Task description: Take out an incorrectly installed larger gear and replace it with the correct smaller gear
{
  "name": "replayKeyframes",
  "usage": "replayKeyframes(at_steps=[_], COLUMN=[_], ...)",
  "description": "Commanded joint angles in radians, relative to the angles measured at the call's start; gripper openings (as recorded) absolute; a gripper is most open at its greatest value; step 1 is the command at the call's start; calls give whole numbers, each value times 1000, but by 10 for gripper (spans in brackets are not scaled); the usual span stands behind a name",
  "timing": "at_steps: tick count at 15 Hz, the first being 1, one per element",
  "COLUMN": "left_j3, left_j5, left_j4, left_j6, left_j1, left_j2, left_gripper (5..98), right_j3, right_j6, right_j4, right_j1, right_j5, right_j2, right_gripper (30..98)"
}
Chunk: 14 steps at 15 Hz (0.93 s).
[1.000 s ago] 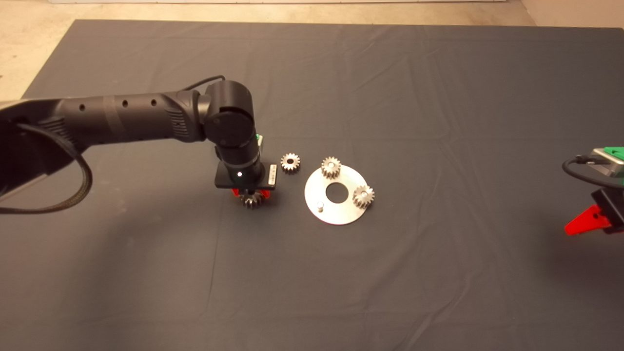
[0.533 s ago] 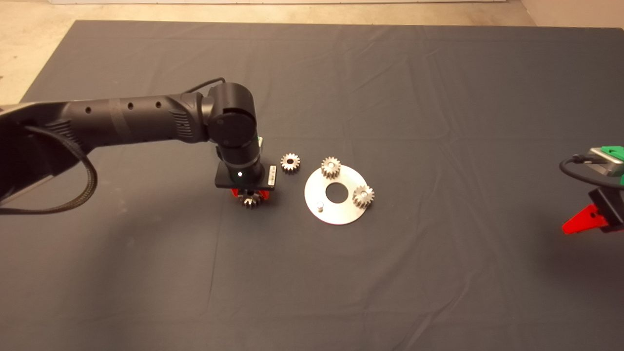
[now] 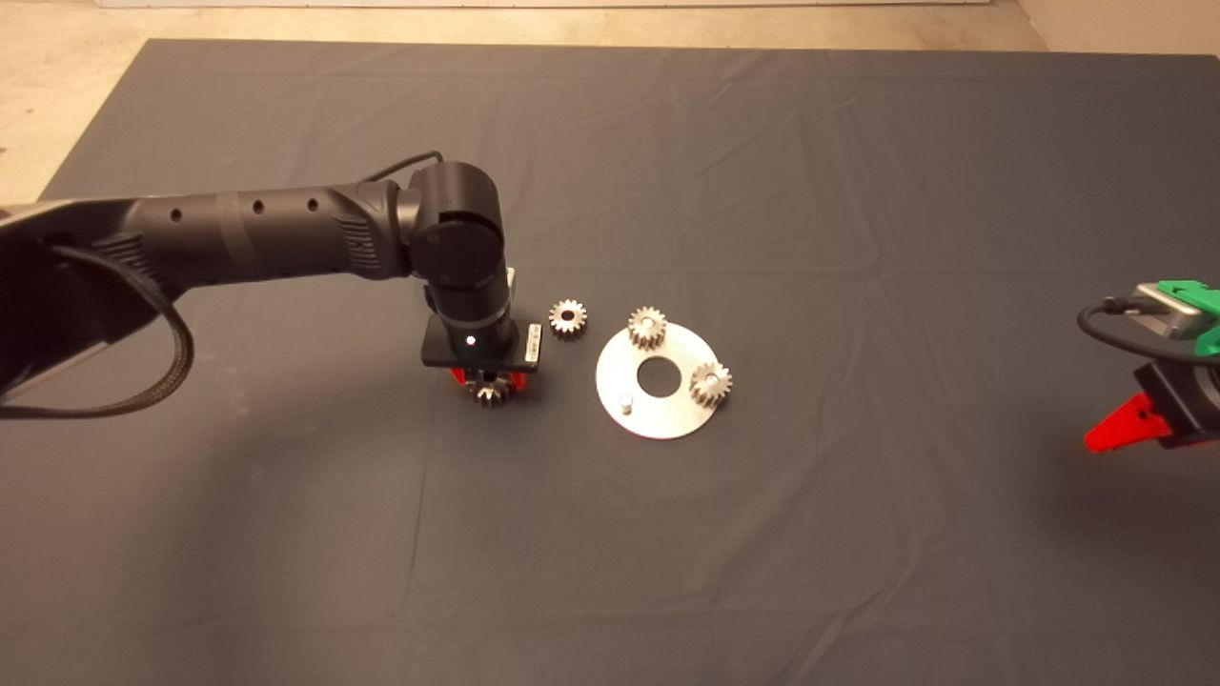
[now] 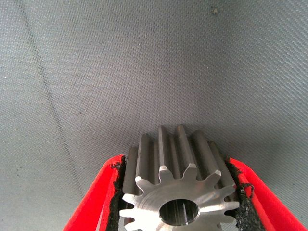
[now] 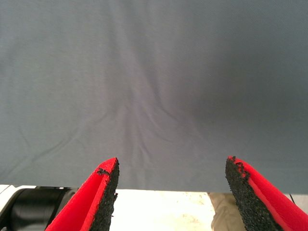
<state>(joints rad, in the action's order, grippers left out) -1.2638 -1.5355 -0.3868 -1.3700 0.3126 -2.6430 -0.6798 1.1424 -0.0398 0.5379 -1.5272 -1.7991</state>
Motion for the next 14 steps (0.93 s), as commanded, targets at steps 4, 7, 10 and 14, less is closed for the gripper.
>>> replayKeyframes(at_steps=[4, 7, 10, 14], left_j3=[17, 25, 34, 69], left_j5=[-64, -72, -83, -87], left_j4=[-47, -47, -44, -37], left_j6=[3, 3, 2, 3], left_j1=[-12, -10, -7, 41], left_j2=[8, 13, 11, 10], left_gripper=[495, 542, 581, 672], right_j3=[2, 4, 5, 4], right_j6=[25, 27, 27, 27], right_j4=[11, 11, 11, 11], right_j1=[14, 14, 14, 14], right_j5=[-2, -4, -4, -4], right_j2=[-4, -4, -3, -3], right_gripper=[591, 591, 591, 591])
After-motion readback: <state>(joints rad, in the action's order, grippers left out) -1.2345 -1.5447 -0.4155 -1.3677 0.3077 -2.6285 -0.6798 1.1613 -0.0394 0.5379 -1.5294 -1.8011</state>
